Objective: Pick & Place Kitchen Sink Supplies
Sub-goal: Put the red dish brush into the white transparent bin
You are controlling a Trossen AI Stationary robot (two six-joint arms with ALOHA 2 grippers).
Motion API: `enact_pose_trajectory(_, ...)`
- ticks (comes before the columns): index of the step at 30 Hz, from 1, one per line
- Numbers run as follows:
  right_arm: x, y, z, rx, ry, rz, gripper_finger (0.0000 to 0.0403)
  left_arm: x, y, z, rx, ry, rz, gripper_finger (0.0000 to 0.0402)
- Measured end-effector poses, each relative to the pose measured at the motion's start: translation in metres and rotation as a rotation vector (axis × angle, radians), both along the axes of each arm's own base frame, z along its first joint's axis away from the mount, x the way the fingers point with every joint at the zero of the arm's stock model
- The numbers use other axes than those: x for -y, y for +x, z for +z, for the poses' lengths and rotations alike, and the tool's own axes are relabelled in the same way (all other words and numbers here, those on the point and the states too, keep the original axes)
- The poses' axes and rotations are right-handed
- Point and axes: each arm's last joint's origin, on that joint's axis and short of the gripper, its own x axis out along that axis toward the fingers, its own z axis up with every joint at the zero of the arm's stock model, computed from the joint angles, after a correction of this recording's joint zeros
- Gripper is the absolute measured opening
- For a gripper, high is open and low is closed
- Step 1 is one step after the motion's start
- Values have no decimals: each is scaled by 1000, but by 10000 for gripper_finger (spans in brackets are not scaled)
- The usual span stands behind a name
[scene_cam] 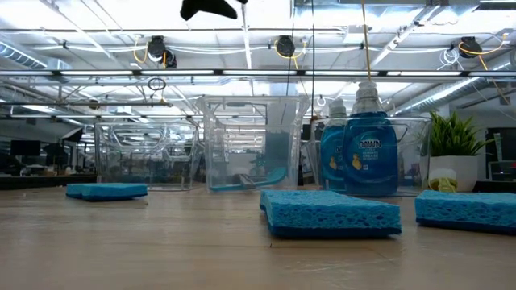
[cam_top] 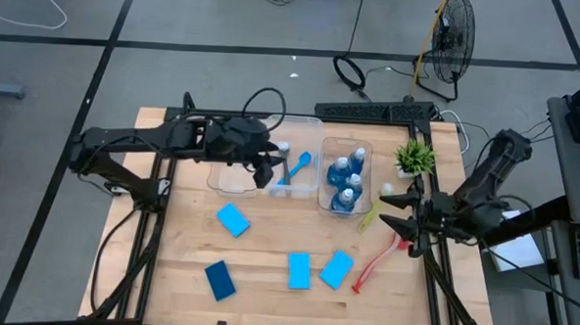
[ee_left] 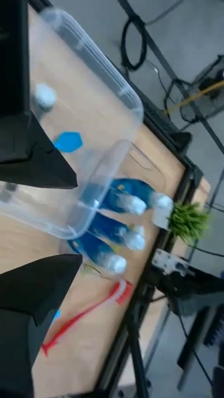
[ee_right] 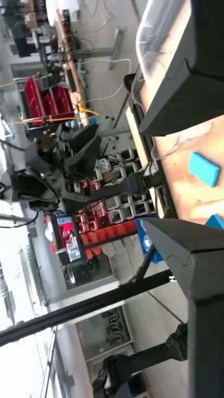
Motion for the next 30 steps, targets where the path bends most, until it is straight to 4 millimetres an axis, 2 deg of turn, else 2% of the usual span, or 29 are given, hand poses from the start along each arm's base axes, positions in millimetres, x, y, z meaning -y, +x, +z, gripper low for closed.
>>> enact_pose_trajectory(7,-10,-12,-1,-14,76,15,212,1,-23,-7,47,-3,13,187)
enact_pose_trajectory(20,-25,-31,-3,-15,273,148,212,6,-86,-22,192,-34,31,187)
enact_pose_trajectory(24,-31,-33,-15,-62,357,177,212,7,-100,-20,226,-32,29,187)
enact_pose_trajectory(30,-39,-32,-39,-173,575,237,212,8,-107,-22,239,-45,40,187)
